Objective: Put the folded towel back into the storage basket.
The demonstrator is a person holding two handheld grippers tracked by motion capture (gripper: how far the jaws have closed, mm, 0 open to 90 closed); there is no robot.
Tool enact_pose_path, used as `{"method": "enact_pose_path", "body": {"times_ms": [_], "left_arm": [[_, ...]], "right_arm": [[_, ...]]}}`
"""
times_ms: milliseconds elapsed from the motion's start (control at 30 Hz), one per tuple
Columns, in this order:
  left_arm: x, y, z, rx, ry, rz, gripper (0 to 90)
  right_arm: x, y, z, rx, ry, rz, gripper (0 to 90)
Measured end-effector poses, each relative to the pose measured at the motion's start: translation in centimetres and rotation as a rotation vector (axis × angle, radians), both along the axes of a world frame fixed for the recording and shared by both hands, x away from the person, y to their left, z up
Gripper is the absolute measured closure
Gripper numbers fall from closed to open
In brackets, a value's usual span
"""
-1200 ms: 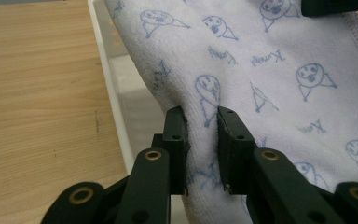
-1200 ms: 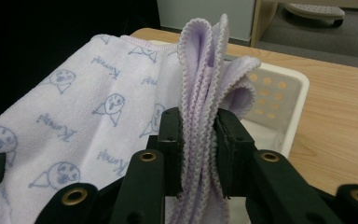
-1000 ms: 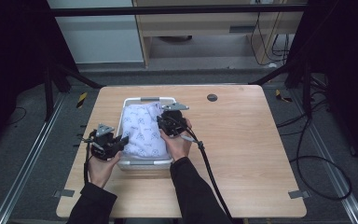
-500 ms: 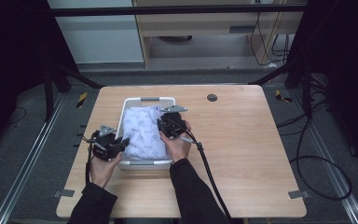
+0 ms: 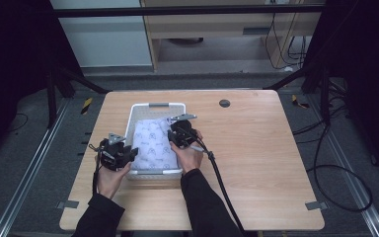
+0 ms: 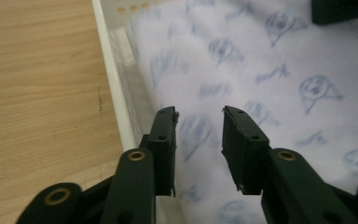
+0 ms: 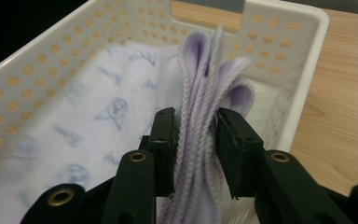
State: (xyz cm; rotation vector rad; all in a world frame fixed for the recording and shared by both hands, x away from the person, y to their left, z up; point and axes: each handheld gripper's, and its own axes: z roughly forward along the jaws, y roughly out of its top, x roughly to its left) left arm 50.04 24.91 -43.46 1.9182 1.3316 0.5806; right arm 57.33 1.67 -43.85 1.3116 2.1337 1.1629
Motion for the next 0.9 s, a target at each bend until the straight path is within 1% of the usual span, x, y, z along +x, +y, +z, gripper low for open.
{"method": "enact_pose_path", "body": {"times_ms": [33,67,133,167,200,267,333,367,400,500,600,633,667,700,733,767,800,900], "left_arm": [[0.0,0.0,0.0,0.000,0.000,0.000,62.6],[-0.1,0.1,0.3,-0.008,-0.014,0.002,62.1],[-0.3,0.2,0.5,-0.016,-0.027,0.006,61.9],[-0.3,0.2,0.5,-0.016,-0.027,0.006,62.0],[-0.4,0.3,0.7,-0.023,-0.034,0.006,61.9],[-0.6,0.3,0.9,-0.035,-0.047,0.008,61.9],[-0.7,0.4,1.0,-0.040,-0.051,0.006,61.8],[-0.8,0.4,1.2,-0.042,-0.059,0.005,61.8],[-1.0,0.3,1.3,-0.044,-0.070,0.004,61.8],[-1.4,0.3,1.7,-0.049,-0.097,-0.009,61.5],[-1.7,0.2,1.9,-0.060,-0.117,-0.014,60.9],[-1.7,0.2,1.9,-0.060,-0.117,-0.014,60.3],[-1.9,0.2,2.1,-0.061,-0.127,-0.020,59.8],[-2.1,0.2,2.2,-0.062,-0.129,-0.022,59.4],[-2.2,0.2,2.3,-0.059,-0.136,-0.023,58.8],[-2.3,0.2,2.4,-0.066,-0.137,-0.028,58.3],[-2.4,0.2,2.4,-0.063,-0.142,-0.029,57.6],[-2.7,0.3,2.5,-0.056,-0.154,-0.040,54.5]], "right_arm": [[0.0,0.0,0.0,0.000,0.000,0.000,67.7],[-0.1,-0.1,0.1,0.001,-0.020,-0.006,66.7],[-0.2,-0.2,0.4,0.013,-0.031,-0.007,64.9],[-0.2,-0.2,0.4,0.013,-0.031,-0.007,64.9],[-0.3,-0.4,0.8,0.021,-0.047,-0.012,61.8],[-0.4,-0.7,1.1,0.026,-0.058,-0.011,59.2],[-0.6,-1.2,1.5,0.042,-0.064,-0.012,55.7],[-0.6,-1.2,1.5,0.042,-0.064,-0.012,55.7],[-0.8,-1.8,1.9,0.060,-0.074,-0.006,51.3],[-1.3,-2.6,2.4,0.083,-0.084,0.003,46.8],[-2.0,-3.6,2.8,0.100,-0.117,0.000,40.4],[-2.0,-3.6,2.8,0.100,-0.117,0.000,40.4],[-2.6,-4.3,3.1,0.097,-0.153,-0.009,36.0],[-2.8,-4.8,3.2,0.096,-0.164,-0.010,34.1],[-3.1,-5.2,3.3,0.098,-0.167,-0.009,32.1],[-3.3,-5.6,3.4,0.099,-0.163,-0.006,30.4],[-3.6,-6.1,3.5,0.090,-0.168,-0.005,29.1],[-4.5,-7.6,3.6,0.082,-0.180,-0.013,27.0]]}}
